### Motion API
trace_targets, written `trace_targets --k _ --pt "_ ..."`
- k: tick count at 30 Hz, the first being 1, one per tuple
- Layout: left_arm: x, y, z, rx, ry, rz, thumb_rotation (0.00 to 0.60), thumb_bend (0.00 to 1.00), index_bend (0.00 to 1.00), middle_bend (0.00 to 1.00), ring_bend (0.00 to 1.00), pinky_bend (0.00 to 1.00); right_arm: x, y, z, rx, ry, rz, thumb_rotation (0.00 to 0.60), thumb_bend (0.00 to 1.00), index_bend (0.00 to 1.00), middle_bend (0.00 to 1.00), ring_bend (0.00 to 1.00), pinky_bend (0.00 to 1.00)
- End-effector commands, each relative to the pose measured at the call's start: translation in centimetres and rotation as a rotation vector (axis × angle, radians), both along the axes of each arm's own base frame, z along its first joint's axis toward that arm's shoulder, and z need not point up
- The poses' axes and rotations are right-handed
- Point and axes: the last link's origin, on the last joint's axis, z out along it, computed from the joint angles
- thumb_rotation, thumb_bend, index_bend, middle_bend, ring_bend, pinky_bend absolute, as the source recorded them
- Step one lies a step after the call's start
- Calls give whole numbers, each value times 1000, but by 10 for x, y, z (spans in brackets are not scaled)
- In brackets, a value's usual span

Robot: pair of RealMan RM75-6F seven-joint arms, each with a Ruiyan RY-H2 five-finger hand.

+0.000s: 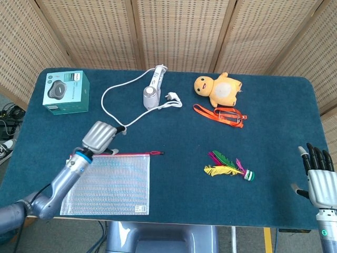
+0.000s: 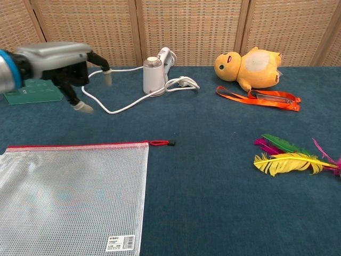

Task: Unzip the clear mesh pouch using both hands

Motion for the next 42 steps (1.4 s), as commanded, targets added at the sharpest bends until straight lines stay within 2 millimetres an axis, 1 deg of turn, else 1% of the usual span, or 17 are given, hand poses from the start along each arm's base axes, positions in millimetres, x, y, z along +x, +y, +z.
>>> trace_targets --k 1,2,5,9,12,16,23,26,38,42 --pt "42 21 -41 -77 25 -1 600 14 421 1000 942 1000 -1 -1 -1 1 5 -6 600 0 14 0 0 0" --pt "50 23 -51 -104 15 16 600 26 429 1000 943 1000 -2 -1 -2 4 9 -11 600 0 14 0 0 0" --pt "62 27 -67 -120 27 26 600 75 466 1000 943 1000 -4 -2 -4 12 13 -25 600 0 15 0 0 0" --pt "76 27 -89 -178 3 64 600 211 494 1000 944 1000 -9 -2 -4 14 12 -48 600 0 15 0 0 0" --pt "81 29 -101 -190 23 71 600 250 519 1000 943 1000 -12 -2 -2 10 4 -61 600 0 16 0 0 0" --pt "84 30 -116 -195 46 87 600 326 495 1000 943 1000 -15 -2 1 4 -1 -71 600 0 18 0 0 0" --pt "84 30 -128 -187 68 106 600 329 492 1000 943 1000 -18 -2 4 -1 -7 -79 600 0 20 0 0 0" --pt "81 27 -132 -187 74 113 600 329 489 1000 943 1000 -19 -2 4 -2 -5 -81 600 0 20 0 0 0" --pt "74 28 -144 -203 83 146 600 331 487 1000 944 1000 -19 -3 3 4 -9 -80 600 0 20 0 0 0" --pt "74 27 -147 -206 89 139 600 332 502 1000 944 1000 -19 -3 3 4 -8 -81 600 0 20 0 0 0"
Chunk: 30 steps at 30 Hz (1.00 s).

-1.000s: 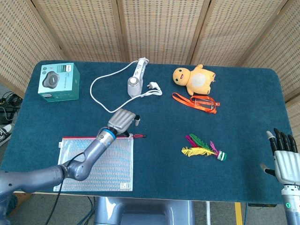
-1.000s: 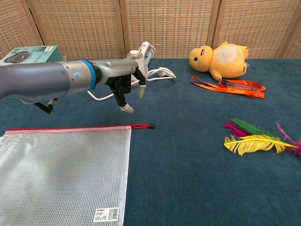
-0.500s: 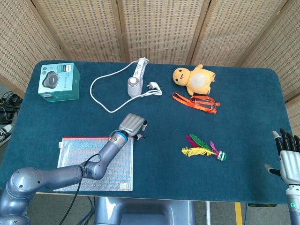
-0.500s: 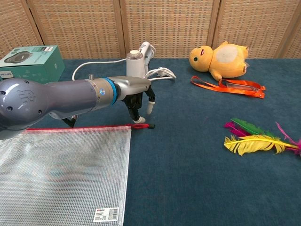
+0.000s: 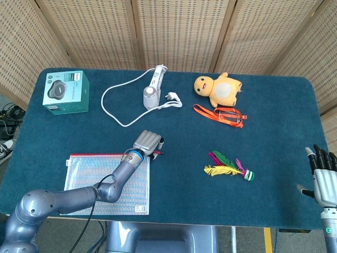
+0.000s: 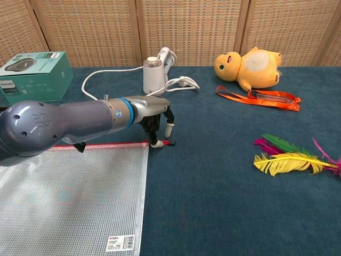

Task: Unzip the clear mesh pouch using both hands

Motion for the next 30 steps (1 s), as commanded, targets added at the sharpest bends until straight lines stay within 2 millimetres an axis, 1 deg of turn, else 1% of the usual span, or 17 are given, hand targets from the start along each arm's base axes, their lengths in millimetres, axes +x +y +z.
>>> trace_targets --k 1,7,13,17,21,24,26,29,30 --pt "-1 -2 -3 -6 2 -3 600 331 498 1000 944 1000 0 0 0 0 0 0 600 0 20 0 0 0" --pt "-1 -3 -8 -16 2 1 600 337 499 1000 944 1000 0 0 1 -4 -3 0 600 0 20 0 0 0" --pt "-1 -3 -9 -15 2 5 600 374 515 1000 944 1000 -1 0 1 -3 -4 -2 600 0 20 0 0 0" --pt "-1 -3 -10 -17 -3 9 600 426 568 1000 944 1000 -1 0 1 -3 -5 -3 600 0 20 0 0 0" --pt "-2 -3 -10 -20 4 9 600 555 608 1000 944 1000 -1 0 1 -3 -6 -3 600 0 20 0 0 0" --pt "-2 -2 -8 -14 4 8 600 573 619 1000 944 1000 0 0 1 1 -6 -1 600 0 20 0 0 0" --pt "0 -2 -6 -11 -3 8 600 597 644 1000 944 1000 0 0 1 0 -6 0 600 0 20 0 0 0" --pt "2 -1 -3 -11 -18 9 600 710 691 1000 944 1000 0 0 1 1 -6 1 600 0 20 0 0 0" --pt "3 -1 -1 -13 -24 11 600 772 716 1000 944 1000 0 0 1 1 -6 2 600 0 20 0 0 0"
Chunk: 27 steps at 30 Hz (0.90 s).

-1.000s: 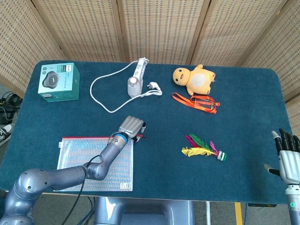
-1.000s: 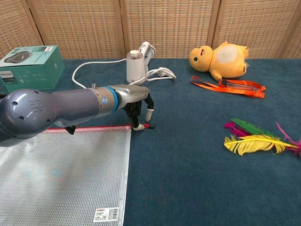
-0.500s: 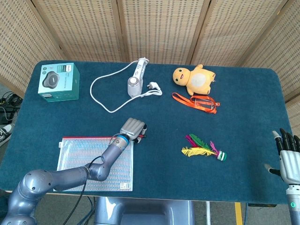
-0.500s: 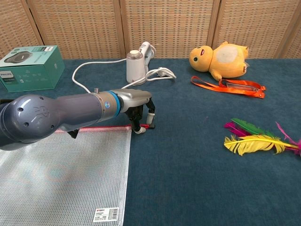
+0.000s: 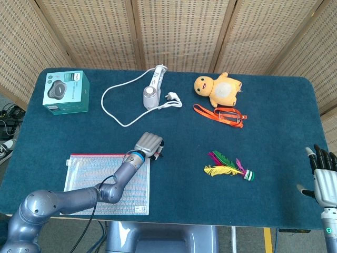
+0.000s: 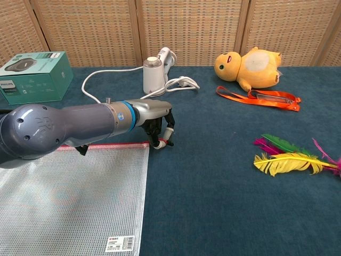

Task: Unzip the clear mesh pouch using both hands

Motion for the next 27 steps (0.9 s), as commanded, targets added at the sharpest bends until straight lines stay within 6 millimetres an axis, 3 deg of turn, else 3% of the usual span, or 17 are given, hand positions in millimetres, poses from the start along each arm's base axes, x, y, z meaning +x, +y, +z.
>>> trace_targets --k 1,7,8,10,11,13,15,17,21,27 --pt "2 1 4 -2 -21 8 600 834 746 1000 944 1000 0 0 0 1 1 0 600 0 20 0 0 0" --pt "10 3 20 0 -114 29 600 959 918 1000 951 1000 0 -1 -2 4 -6 2 600 0 79 31 4 0" --pt "12 4 24 4 -136 30 600 974 931 1000 953 1000 1 -2 -2 1 -9 7 600 0 87 76 31 0" --pt "15 5 31 11 -178 34 600 982 944 1000 956 1000 2 -5 -1 -6 -17 16 600 0 95 277 195 102" --pt "16 5 35 15 -202 37 600 982 947 1000 957 1000 3 -9 0 -9 -27 24 600 0 98 415 351 287" --pt "19 6 41 20 -237 39 600 987 953 1000 957 1000 5 -19 3 -3 -55 42 600 0 106 618 604 748" --pt "23 6 48 29 -271 32 600 989 957 1000 958 1000 10 -36 9 16 -98 61 600 4 116 712 726 943" --pt "28 5 55 35 -308 16 600 989 959 1000 958 1000 17 -57 17 48 -141 67 600 23 136 771 801 997" --pt "37 4 69 61 -385 -18 600 987 959 1000 958 1000 35 -94 24 132 -271 48 600 105 166 840 887 1000" --pt "47 5 90 97 -453 -64 600 981 963 1000 958 1000 59 -137 15 297 -499 -53 600 118 195 882 942 1000"
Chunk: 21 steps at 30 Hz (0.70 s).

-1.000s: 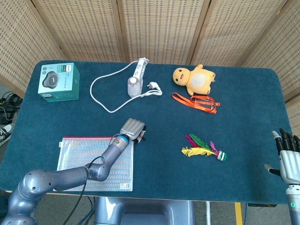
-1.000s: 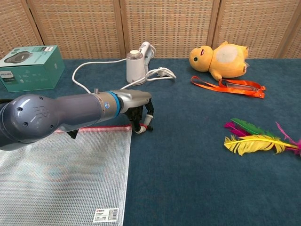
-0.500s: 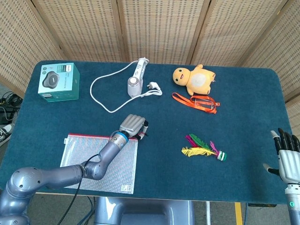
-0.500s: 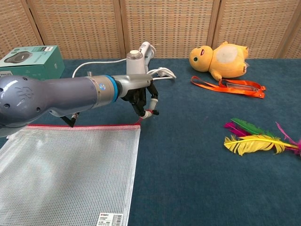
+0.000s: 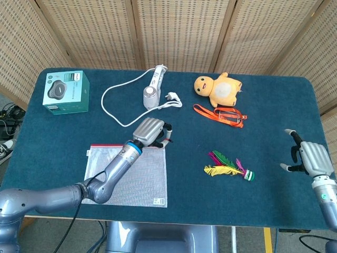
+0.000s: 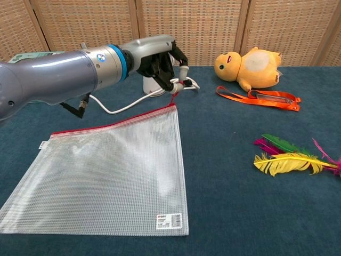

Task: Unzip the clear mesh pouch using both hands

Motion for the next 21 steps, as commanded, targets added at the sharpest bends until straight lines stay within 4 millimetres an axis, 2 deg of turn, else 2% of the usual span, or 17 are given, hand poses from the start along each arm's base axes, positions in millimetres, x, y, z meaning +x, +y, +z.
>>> trace_targets --k 1,9,17,19,21 --pt "5 2 12 22 -37 -13 600 979 965 1000 958 1000 32 -46 0 128 -212 -67 600 116 195 886 948 1000" --pt "24 2 29 46 -96 -47 600 973 968 1000 958 1000 79 -73 -45 368 -524 -213 600 129 250 901 969 1000" --pt "38 0 32 51 -109 -62 600 972 968 1000 958 1000 116 -93 -85 501 -649 -253 600 155 282 907 974 1000" --pt "43 -1 31 51 -114 -66 600 972 968 1000 958 1000 131 -105 -99 524 -700 -256 600 157 293 908 976 1000" --pt "45 0 30 52 -121 -62 600 972 968 1000 958 1000 136 -111 -105 531 -717 -262 600 157 300 908 976 1000"
